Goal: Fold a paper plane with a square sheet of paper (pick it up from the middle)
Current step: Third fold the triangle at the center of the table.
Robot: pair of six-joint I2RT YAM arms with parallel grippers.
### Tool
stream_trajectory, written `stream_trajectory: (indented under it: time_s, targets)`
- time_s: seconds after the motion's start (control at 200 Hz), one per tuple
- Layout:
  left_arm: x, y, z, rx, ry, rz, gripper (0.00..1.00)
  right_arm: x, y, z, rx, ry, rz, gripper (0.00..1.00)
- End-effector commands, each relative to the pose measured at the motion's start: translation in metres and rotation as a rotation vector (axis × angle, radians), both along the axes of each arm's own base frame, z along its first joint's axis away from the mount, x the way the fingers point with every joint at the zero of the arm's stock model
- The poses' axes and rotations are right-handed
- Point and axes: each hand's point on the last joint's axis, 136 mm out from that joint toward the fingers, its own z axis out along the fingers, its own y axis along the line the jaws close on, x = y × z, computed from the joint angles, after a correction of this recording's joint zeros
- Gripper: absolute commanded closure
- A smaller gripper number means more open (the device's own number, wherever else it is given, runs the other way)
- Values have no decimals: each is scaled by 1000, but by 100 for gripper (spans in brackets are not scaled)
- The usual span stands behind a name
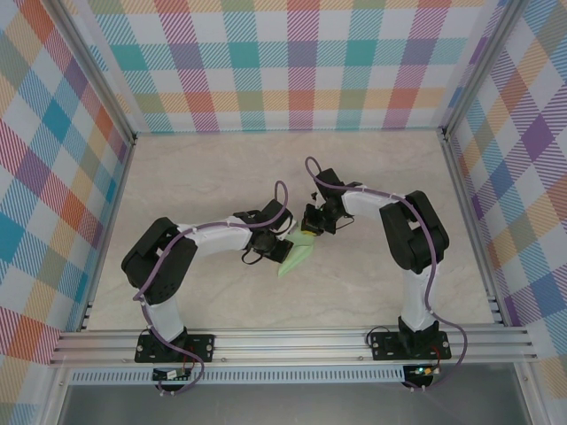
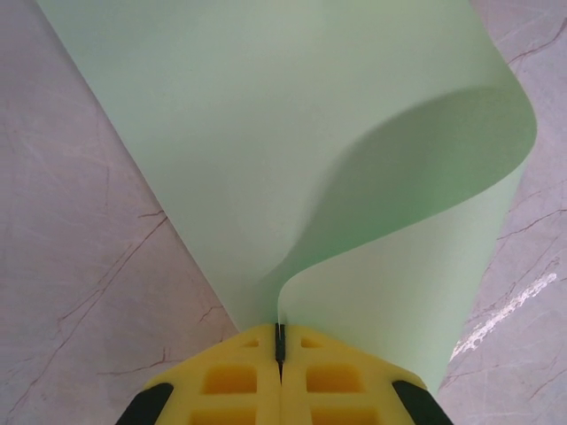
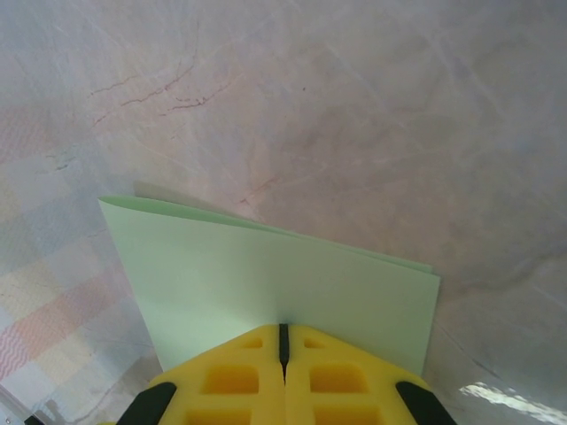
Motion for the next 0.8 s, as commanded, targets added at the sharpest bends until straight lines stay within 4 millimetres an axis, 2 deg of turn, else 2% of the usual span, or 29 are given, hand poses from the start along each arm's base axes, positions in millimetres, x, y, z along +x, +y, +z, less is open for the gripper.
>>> stream_trajectory:
  time_s: [0.0,0.135,0.265,0.39,0.545,0.795]
  targets:
    - [5,4,12,-11,-24,21,96,-7,3,12,24,-3,17,95]
    - [2,5,10,-12,-15,21,95,-6,1,54,87,-95,3,94]
    - [2,6,9,-12,-18,22,95,-16,-6,76,140,-145,-44,92]
    - [2,6,8,-10,-15,21,95,-43,1,74,267,-109,-70,94]
    - [2,4,7,-18,-13,22,95,-73,14,55,323,-61,-71,95]
    - [3,3,7,-20,-10,17,95,-80,30,39,344,-28,-63,96]
